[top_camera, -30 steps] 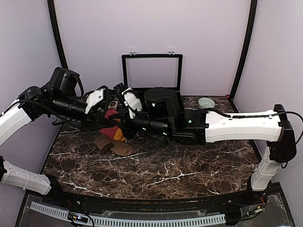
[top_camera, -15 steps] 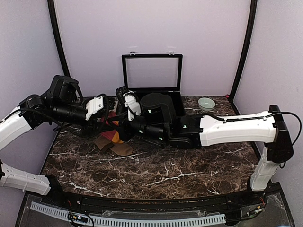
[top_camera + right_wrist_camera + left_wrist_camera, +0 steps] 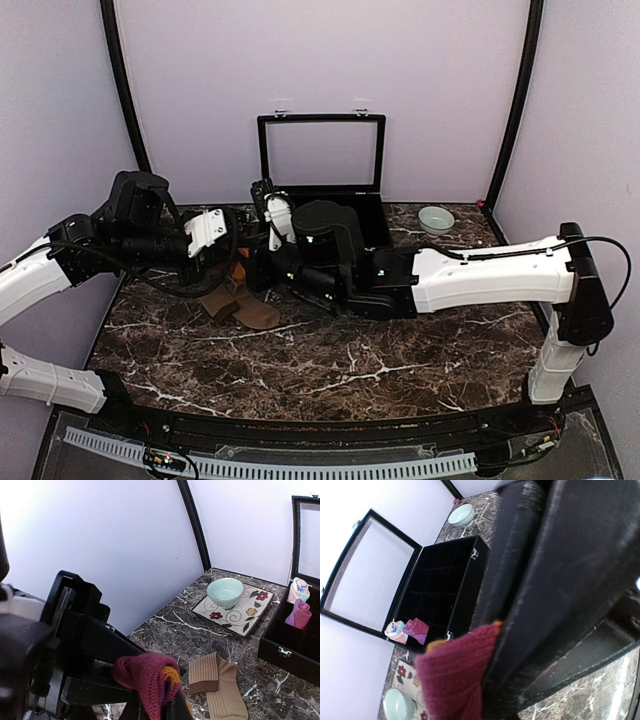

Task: Roll the socks
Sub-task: Roll the sock.

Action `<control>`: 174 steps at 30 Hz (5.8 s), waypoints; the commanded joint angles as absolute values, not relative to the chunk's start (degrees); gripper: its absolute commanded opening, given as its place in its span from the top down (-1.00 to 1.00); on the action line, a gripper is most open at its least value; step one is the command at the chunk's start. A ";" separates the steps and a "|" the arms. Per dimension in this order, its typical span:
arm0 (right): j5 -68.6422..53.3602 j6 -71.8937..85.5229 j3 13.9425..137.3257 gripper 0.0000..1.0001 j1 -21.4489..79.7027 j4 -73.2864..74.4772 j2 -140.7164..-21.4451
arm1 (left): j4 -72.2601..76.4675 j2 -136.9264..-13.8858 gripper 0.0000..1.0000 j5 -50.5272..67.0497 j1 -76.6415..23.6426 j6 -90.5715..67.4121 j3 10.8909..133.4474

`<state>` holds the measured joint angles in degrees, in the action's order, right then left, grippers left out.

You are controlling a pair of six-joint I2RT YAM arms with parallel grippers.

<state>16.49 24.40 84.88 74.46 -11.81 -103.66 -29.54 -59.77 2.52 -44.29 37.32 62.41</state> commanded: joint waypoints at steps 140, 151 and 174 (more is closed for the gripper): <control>-10.15 0.83 68.17 -0.76 75.92 -28.89 -84.46 | -44.24 -61.02 1.00 67.06 -40.17 23.29 72.70; -15.58 2.68 75.05 1.00 74.06 -23.13 -89.21 | -44.47 -60.21 1.00 70.95 -40.20 22.28 73.25; -22.75 9.87 70.90 0.85 72.24 -30.56 -95.26 | -41.49 -58.46 1.00 71.64 -40.17 19.83 73.93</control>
<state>-27.07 8.27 78.46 74.17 -32.01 -95.96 -44.88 -59.44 72.10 -39.42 20.08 72.29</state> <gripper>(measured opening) 0.070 0.125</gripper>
